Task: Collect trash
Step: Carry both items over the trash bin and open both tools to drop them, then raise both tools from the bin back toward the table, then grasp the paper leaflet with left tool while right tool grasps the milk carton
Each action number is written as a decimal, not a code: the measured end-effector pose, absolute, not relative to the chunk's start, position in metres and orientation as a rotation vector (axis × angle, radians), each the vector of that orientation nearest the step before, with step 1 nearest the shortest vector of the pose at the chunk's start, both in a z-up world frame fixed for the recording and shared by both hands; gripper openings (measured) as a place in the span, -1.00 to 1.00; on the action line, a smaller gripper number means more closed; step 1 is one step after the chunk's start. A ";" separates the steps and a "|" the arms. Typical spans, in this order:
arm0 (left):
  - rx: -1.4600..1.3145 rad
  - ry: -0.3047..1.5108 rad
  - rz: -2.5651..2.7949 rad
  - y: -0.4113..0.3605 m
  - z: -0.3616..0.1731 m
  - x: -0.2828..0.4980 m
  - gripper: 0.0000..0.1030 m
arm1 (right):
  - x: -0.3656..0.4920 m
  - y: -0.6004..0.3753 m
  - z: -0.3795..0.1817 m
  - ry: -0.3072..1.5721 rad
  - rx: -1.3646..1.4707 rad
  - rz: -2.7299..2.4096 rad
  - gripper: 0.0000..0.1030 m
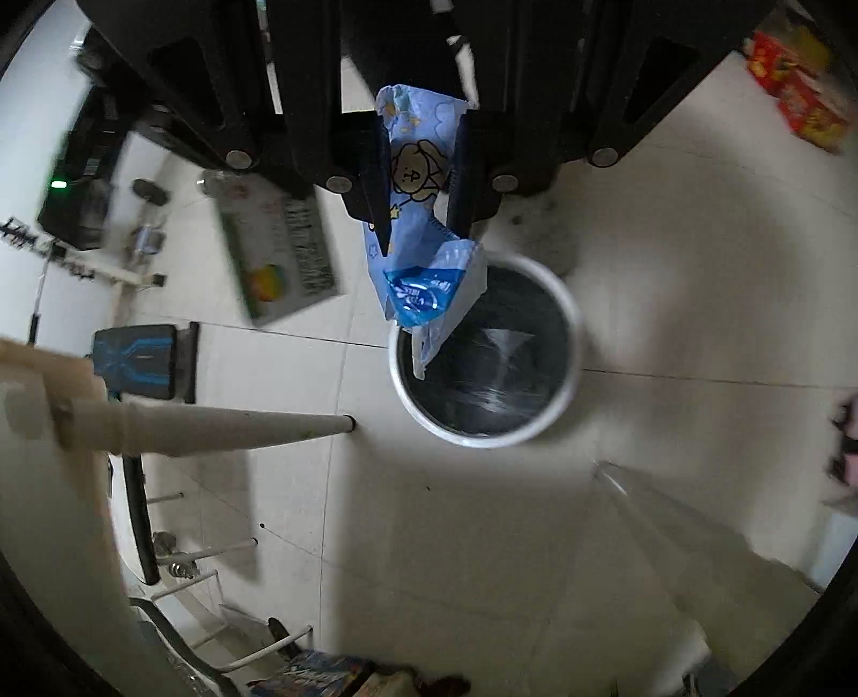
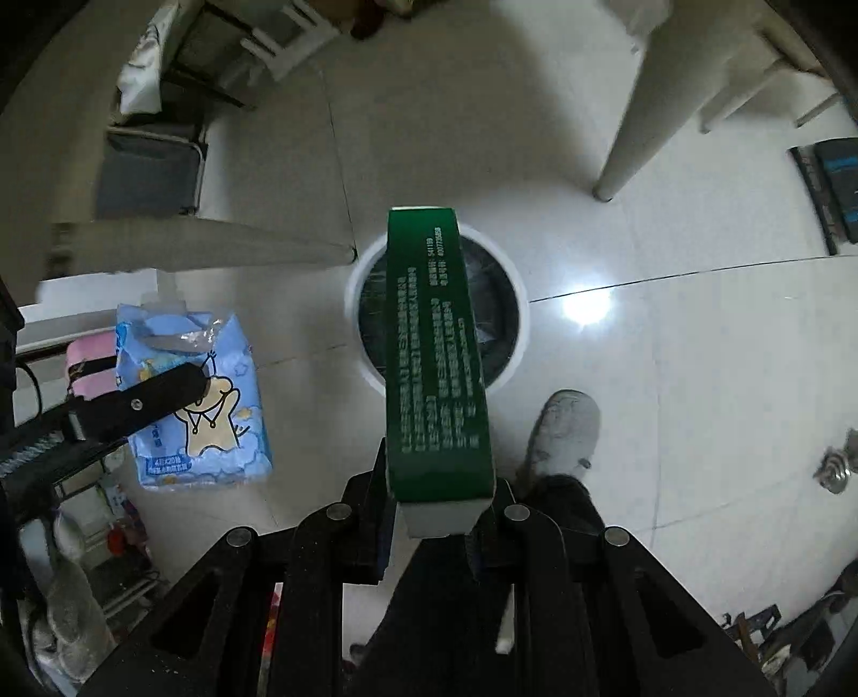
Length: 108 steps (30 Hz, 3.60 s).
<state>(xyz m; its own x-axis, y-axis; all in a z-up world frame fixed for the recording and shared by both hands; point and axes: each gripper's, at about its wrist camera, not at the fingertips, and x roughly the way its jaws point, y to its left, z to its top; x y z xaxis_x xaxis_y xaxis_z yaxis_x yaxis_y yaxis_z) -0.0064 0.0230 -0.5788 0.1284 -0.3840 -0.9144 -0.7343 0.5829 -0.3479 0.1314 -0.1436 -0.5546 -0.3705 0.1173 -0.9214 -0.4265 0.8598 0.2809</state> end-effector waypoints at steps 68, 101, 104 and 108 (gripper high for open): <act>-0.437 1.297 0.600 0.037 -0.269 0.039 0.86 | 0.267 -0.101 -0.244 1.469 -0.336 0.580 0.97; -0.575 1.459 0.679 0.081 -0.351 0.219 0.45 | 0.571 0.027 -0.369 1.651 -0.168 0.438 0.08; -0.568 1.396 0.679 0.083 -0.331 0.200 0.45 | 0.549 0.021 -0.350 1.621 -0.185 0.470 0.08; -0.552 1.311 0.663 0.070 -0.298 0.168 0.45 | 0.506 -0.001 -0.316 1.572 -0.168 0.509 0.08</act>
